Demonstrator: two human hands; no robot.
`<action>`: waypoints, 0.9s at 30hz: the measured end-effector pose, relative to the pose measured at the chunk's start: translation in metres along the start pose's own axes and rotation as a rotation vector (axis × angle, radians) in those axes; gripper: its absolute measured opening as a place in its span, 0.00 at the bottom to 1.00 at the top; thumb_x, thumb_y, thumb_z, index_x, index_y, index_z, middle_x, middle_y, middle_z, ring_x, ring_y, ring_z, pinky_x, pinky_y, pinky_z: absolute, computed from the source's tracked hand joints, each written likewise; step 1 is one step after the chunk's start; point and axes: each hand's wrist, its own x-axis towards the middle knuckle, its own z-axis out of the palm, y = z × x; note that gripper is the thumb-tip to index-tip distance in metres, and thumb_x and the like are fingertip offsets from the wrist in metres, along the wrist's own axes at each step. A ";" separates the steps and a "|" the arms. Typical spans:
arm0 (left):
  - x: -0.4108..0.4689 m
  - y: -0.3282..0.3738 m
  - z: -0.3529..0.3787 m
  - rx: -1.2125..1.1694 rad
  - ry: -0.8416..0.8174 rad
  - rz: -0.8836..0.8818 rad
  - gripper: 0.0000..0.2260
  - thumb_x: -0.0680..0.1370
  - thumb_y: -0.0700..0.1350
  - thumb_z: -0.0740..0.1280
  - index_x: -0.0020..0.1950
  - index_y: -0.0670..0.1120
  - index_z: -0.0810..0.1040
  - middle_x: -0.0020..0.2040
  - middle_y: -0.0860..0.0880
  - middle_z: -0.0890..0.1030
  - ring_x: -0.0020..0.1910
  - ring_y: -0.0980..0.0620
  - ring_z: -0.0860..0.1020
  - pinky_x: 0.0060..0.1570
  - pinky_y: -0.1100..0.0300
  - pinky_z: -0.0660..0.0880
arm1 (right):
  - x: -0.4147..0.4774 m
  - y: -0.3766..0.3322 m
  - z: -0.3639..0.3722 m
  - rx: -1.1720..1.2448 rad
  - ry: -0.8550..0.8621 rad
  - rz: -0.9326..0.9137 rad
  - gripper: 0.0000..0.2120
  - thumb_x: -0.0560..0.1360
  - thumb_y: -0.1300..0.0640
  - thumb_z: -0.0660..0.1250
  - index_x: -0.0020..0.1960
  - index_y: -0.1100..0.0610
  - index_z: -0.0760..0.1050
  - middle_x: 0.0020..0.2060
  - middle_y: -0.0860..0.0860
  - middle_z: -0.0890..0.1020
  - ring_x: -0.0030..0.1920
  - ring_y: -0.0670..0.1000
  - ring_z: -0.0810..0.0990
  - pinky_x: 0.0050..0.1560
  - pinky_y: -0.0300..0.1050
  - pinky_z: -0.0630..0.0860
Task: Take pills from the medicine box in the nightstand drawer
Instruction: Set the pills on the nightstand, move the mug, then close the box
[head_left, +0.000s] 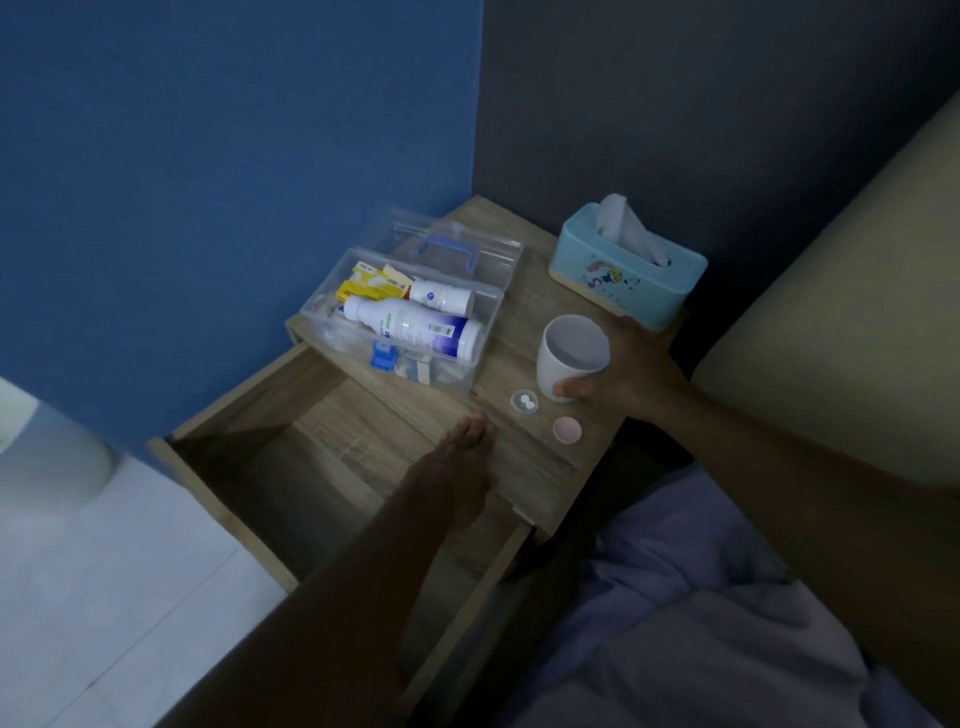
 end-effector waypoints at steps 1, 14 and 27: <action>-0.005 -0.005 -0.004 -0.007 0.010 0.014 0.32 0.81 0.47 0.62 0.80 0.44 0.50 0.81 0.46 0.51 0.79 0.49 0.51 0.76 0.50 0.57 | 0.000 -0.004 -0.003 -0.008 -0.008 0.003 0.49 0.56 0.36 0.81 0.71 0.51 0.68 0.64 0.51 0.76 0.64 0.53 0.76 0.59 0.49 0.75; -0.024 -0.094 -0.090 -0.038 0.536 -0.289 0.38 0.77 0.40 0.62 0.80 0.46 0.41 0.81 0.47 0.44 0.80 0.48 0.47 0.75 0.51 0.57 | 0.043 -0.116 0.032 0.192 0.110 -0.235 0.30 0.78 0.54 0.66 0.77 0.57 0.62 0.73 0.56 0.72 0.73 0.56 0.70 0.72 0.54 0.69; 0.008 -0.140 -0.081 0.045 0.490 -0.258 0.43 0.74 0.36 0.63 0.79 0.46 0.38 0.80 0.47 0.39 0.78 0.48 0.38 0.77 0.52 0.45 | 0.140 -0.127 0.059 0.415 -0.002 0.341 0.40 0.82 0.51 0.60 0.81 0.61 0.37 0.78 0.60 0.63 0.70 0.60 0.72 0.63 0.48 0.72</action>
